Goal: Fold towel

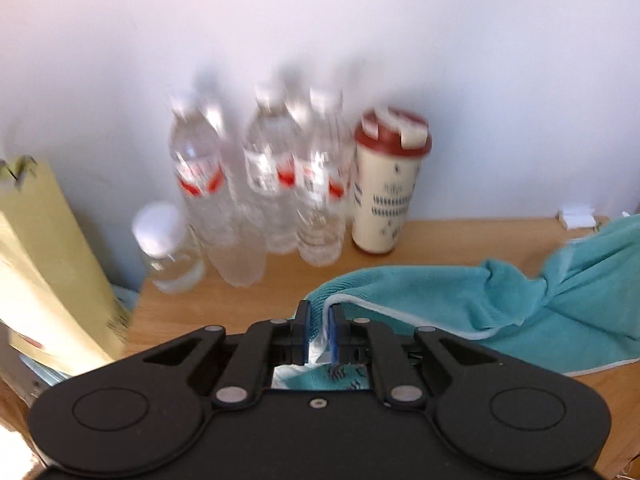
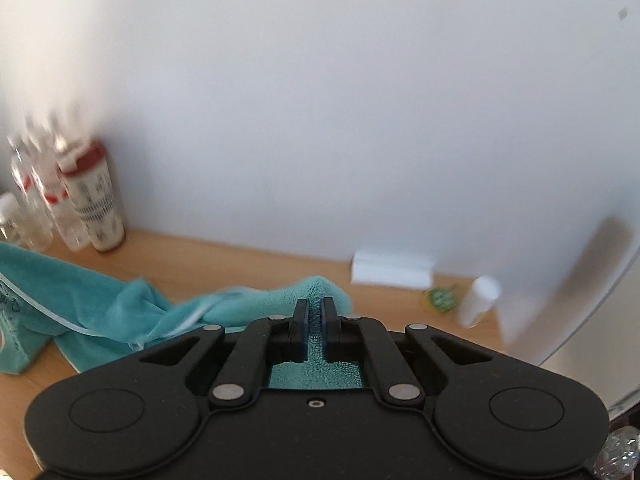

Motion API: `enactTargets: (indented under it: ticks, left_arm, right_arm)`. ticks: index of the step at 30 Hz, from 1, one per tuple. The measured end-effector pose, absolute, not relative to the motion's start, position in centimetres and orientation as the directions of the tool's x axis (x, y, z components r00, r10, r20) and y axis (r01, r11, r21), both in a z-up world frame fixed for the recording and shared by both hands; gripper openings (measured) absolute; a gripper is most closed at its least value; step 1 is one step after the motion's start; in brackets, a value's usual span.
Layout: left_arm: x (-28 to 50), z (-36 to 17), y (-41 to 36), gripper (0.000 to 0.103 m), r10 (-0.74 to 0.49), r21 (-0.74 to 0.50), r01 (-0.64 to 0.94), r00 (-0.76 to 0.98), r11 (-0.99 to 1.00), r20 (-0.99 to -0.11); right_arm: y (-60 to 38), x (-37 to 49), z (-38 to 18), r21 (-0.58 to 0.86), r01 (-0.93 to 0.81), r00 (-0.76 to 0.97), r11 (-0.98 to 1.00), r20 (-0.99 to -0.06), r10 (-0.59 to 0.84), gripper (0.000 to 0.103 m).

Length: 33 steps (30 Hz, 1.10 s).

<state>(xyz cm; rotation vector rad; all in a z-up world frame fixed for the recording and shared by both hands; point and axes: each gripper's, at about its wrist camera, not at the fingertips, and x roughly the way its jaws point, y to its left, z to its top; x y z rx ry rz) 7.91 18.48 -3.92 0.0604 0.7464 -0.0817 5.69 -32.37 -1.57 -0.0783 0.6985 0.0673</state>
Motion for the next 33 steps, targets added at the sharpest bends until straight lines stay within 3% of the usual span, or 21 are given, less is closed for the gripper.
enactTargets:
  ticks: [8,15,19,26,30,32,33]
  left_arm:
    - [3.0,5.7,19.9,0.008,-0.033,0.053,0.081,0.799,0.995,-0.601]
    - [2.1,9.6,21.0,0.008,-0.039,0.041,0.082,0.784,0.996,-0.619]
    - [5.6,6.8,21.3,0.008,0.023,0.067,0.03,0.739,0.997,-0.674]
    - [15.4,-3.6,21.4,0.009,0.103,0.1,-0.044,0.671,0.994,-0.734]
    - [19.9,-10.8,20.0,0.041,0.222,0.213,-0.086,0.592,0.973,-0.775]
    - [19.5,-11.7,19.6,0.044,0.222,0.231,-0.062,0.596,0.971,-0.772]
    - [19.3,-11.9,19.6,0.051,0.224,0.233,-0.062,0.593,0.97,-0.773]
  right_arm:
    - [-31.9,-1.2,6.8,-0.053,-0.112,0.802,0.992,-0.595,0.059,0.005]
    - [-34.2,-1.8,7.8,-0.069,-0.062,0.802,0.996,-0.597,0.009,0.005]
    - [-35.2,2.0,4.5,-0.081,-0.032,0.8,0.996,-0.6,-0.023,0.005]
    - [-35.6,13.3,-9.3,-0.162,0.036,0.691,0.986,-0.709,-0.141,0.005]
    - [-35.4,16.7,-15.1,-0.222,0.057,0.593,0.973,-0.777,-0.212,0.01]
    - [-35.3,18.3,-17.9,-0.25,0.064,0.542,0.966,-0.804,-0.244,0.018]
    - [-35.4,17.9,-17.9,-0.245,0.059,0.54,0.968,-0.808,-0.237,0.024]
